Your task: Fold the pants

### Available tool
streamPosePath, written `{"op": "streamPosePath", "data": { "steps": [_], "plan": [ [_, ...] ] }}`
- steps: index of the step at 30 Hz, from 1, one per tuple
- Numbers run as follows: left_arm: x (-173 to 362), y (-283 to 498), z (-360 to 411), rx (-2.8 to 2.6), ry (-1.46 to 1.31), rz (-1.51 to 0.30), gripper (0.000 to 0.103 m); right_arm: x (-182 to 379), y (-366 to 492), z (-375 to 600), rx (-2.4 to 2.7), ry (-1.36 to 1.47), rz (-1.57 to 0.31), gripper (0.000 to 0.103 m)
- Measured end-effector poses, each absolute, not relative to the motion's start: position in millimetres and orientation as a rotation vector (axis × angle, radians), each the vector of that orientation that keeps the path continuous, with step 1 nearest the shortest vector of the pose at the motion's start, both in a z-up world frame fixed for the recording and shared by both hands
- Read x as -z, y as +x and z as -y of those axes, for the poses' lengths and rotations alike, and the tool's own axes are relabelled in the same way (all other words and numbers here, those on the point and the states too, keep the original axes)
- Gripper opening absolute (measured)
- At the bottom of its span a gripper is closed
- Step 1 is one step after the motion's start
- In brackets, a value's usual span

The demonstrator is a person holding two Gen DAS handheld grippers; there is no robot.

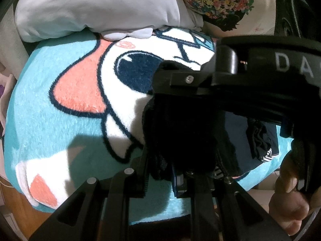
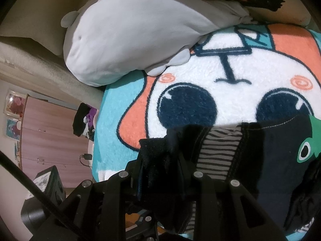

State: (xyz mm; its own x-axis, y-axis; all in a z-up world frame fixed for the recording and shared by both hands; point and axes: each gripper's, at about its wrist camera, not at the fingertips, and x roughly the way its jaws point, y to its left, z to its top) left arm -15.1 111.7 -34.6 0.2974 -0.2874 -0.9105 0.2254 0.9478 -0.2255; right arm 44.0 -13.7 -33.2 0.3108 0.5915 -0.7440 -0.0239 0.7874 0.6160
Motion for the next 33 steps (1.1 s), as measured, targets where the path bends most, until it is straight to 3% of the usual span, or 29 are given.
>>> {"op": "streamPosePath", "data": {
  "steps": [17,19,31,33],
  "plan": [
    [33.4,9.5,-96.5,0.376,0.019,-1.262,0.017,29.8,37.1,36.7,-0.429,0.645,-1.137,0.03],
    [35.9,12.0,-91.6,0.37,0.04,-1.254,0.017,28.7,35.8,43.2,-0.43,0.663,-1.121,0.034],
    [63.7,15.3,-103.3,0.342,0.015,-1.295,0.024,44.3,-42.2,210.4,-0.063,0.83,-0.985,0.036],
    [63.8,13.9,-102.8,0.341,0.015,-1.296,0.025,38.2,-59.9,217.0,-0.03,0.762,-0.968,0.044]
  ]
}}
